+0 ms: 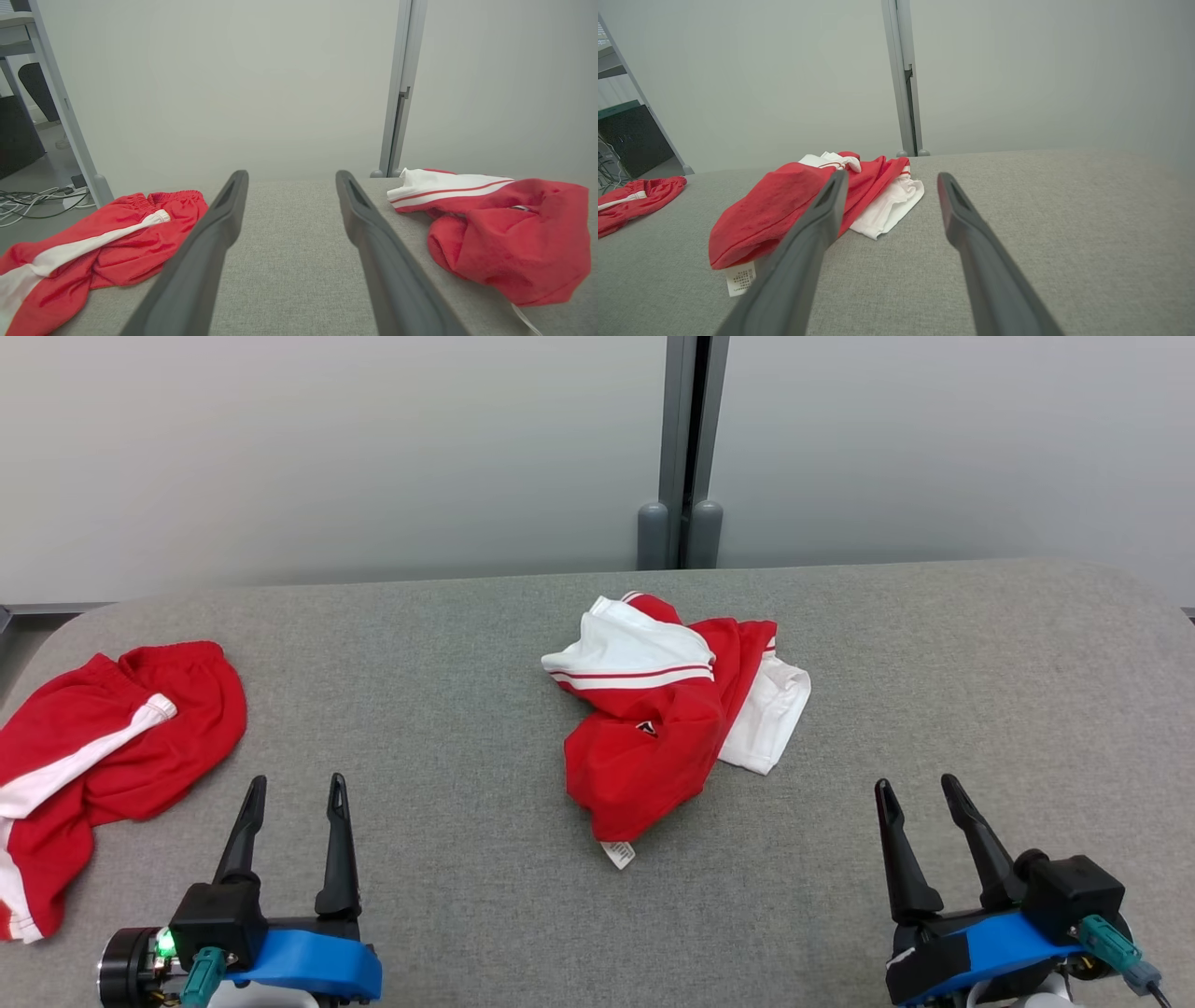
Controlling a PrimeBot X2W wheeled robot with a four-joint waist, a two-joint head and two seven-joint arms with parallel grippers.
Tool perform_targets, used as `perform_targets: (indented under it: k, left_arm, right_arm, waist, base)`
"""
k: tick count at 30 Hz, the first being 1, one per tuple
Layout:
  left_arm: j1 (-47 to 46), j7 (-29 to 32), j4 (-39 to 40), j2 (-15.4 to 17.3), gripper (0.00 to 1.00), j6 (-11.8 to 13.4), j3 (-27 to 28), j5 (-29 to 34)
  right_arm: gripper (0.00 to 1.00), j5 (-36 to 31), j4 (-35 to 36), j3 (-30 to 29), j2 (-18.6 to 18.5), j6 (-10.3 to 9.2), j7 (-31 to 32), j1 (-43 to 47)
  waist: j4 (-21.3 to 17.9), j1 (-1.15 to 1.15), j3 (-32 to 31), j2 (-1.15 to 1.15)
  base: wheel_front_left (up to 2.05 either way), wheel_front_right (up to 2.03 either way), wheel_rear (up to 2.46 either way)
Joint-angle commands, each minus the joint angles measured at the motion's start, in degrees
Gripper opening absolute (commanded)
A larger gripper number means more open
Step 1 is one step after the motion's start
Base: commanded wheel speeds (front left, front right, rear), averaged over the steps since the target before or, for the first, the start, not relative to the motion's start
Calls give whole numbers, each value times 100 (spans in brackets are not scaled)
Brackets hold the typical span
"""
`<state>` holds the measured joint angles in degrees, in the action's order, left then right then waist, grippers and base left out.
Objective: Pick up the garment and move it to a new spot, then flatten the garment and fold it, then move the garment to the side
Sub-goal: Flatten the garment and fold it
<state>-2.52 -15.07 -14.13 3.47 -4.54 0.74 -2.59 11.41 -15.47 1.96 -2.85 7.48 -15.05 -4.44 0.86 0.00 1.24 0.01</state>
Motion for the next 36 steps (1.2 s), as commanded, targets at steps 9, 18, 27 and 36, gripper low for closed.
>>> perform_targets:
  k: [9,18,27,36]
  left_arm:
    - [-118,-15,12,-18,100,-21,-13,24]
    - [-340,-15,8,-49,100,12,-112,-49]
    - [-516,-16,-4,-57,100,109,-285,-192]
    - [-741,-16,2,-58,100,238,-580,-384]
  right_arm:
    - [100,91,-66,248,-8,3,-21,-428]
    - [100,-56,-851,733,-76,3,-21,-1913]
    - [100,102,-2872,1207,-221,3,76,-3345]
    - [100,456,-4425,1626,-264,2,235,-4086]
  waist:
    - [94,0,154,-1]
    - [334,0,473,-1]
    - [589,0,867,-1]
    - [821,0,1175,-1]
  base:
    - [0,0,0]
    - [0,0,0]
    - [0,0,0]
    - [0,0,0]
